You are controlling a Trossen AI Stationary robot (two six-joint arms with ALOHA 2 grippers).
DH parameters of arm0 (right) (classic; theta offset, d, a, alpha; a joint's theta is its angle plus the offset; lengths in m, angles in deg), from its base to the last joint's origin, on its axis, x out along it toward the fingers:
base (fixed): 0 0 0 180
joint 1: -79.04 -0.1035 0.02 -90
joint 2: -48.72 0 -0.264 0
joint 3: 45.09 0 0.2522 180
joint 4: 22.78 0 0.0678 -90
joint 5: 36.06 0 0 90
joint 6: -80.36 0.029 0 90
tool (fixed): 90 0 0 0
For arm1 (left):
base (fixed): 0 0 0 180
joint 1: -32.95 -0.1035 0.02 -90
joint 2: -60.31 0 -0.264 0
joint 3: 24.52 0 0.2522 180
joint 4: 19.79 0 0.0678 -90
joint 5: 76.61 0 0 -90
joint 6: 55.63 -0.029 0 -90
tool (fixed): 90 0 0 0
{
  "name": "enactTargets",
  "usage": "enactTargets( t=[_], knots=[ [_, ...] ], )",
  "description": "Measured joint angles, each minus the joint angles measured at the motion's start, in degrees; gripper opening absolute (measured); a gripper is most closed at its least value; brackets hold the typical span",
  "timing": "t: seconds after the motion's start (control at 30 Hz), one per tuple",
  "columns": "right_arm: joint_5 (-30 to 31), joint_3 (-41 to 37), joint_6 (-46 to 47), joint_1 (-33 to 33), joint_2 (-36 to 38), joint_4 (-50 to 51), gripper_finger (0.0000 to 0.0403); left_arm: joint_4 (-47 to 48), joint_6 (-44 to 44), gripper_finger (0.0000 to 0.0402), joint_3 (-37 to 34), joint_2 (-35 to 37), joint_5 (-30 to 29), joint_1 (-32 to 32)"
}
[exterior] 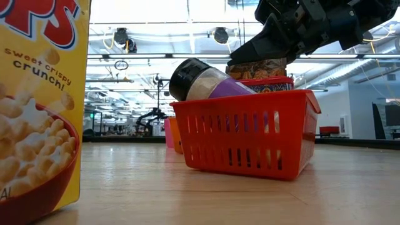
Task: Pick & Place Kitchen Items
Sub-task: Put the blue cereal box into the red bin
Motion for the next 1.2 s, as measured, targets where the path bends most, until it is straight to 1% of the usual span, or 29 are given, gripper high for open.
enactTargets(
  t=[0.17,0.3,0.4,0.47,0.6,0.7,1.03,1.2],
  knots=[
    [0.0,0.0,0.0,0.0,0.0,0.0,0.0116,-2.5,4.3,0.017,-3.4,0.0,0.2,1.5],
    [0.0,0.0,0.0,0.0,0.0,0.0,0.0116,-10.4,4.6,0.017,-7.2,0.0,1.1,1.9],
    [0.0,0.0,0.0,0.0,0.0,0.0,0.0116,-17.2,2.5,0.017,-10.1,0.0,2.5,1.8],
    [0.0,0.0,0.0,0.0,0.0,0.0,0.0116,-19.6,1.9,0.017,-11.7,0.0,3.6,1.5],
    [0.0,0.0,0.1,0.0,0.0,0.0,0.0116,-19.8,4.0,0.017,-13.8,0.1,5.8,1.4],
    [0.0,0.0,0.7,0.0,0.0,0.0,0.0116,-20.0,4.7,0.017,-14.3,0.1,6.2,1.3],
    [0.0,0.0,1.5,0.0,0.0,0.0,0.0116,-23.2,0.5,0.017,-14.4,0.7,5.6,0.5],
    [0.0,0.0,1.5,0.0,0.0,0.0,0.0116,-21.8,0.6,0.017,-14.4,2.3,2.6,0.7]
  ],
)
